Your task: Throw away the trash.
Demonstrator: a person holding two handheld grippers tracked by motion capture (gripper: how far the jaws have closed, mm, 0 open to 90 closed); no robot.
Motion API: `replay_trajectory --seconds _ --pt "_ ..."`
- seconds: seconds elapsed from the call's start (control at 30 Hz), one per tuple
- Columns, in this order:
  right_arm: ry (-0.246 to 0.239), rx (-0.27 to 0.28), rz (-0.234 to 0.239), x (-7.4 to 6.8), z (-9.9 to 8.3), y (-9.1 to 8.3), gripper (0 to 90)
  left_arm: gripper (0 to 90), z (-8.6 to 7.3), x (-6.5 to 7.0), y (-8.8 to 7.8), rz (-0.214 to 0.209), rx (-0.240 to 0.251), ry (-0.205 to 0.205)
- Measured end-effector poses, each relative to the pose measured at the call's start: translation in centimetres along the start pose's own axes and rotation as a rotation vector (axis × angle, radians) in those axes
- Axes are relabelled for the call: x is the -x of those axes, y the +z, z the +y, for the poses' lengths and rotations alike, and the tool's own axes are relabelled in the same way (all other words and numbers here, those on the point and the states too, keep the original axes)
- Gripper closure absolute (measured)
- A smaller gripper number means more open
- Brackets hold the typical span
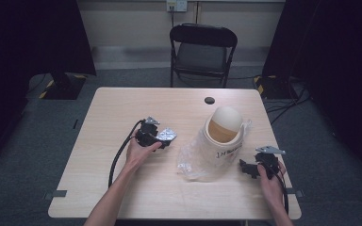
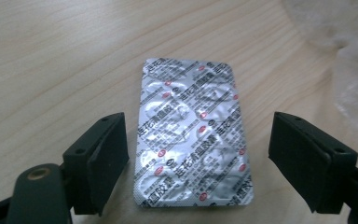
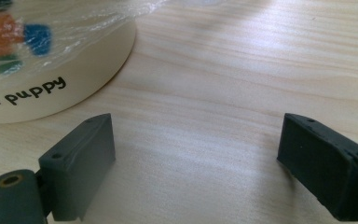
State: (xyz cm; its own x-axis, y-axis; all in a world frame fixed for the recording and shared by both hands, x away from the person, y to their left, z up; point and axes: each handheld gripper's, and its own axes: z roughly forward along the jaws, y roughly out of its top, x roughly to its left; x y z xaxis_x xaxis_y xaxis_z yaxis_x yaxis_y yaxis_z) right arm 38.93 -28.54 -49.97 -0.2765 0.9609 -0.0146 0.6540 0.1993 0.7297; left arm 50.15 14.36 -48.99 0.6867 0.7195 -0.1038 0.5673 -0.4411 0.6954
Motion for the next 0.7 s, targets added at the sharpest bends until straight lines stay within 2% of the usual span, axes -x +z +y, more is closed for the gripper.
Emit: replay_trajectory --seconds 0.13,0.2,0.23,0.3,0.4,0.53,0.7 --pt "-0.002 0.001 0.0 0.0 -0.01 -0.01 10.2 18.6 -0.18 0.12 0.24 -0.005 0.015 -0.007" --pt "-0.002 0.001 0.0 0.0 -0.01 -0.01 10.2 21.4 -0.54 0.72 0.33 0.057 0.03 0.044" --pt "-0.002 0.001 0.0 0.0 -0.01 -0.01 10.2 22.7 -0.54 0.72 0.33 0.057 0.03 0.044" --pt "-0.002 0.001 -0.001 0.0 -0.01 -0.01 10.2 25.1 -0.84 0.85 0.26 0.077 0.035 0.086" --pt "-0.002 0.001 0.0 0.0 -0.01 -0.01 10.2 26.5 -0.81 0.82 0.23 0.083 0.04 0.077" --pt "-0.003 0.001 -0.001 0.0 -0.01 0.0 10.2 33.7 -0.83 0.57 0.16 0.087 0.048 0.072" --pt "-0.002 0.001 0.0 0.0 -0.01 -0.01 10.2 34.1 -0.84 0.65 -0.08 0.085 0.032 0.079"
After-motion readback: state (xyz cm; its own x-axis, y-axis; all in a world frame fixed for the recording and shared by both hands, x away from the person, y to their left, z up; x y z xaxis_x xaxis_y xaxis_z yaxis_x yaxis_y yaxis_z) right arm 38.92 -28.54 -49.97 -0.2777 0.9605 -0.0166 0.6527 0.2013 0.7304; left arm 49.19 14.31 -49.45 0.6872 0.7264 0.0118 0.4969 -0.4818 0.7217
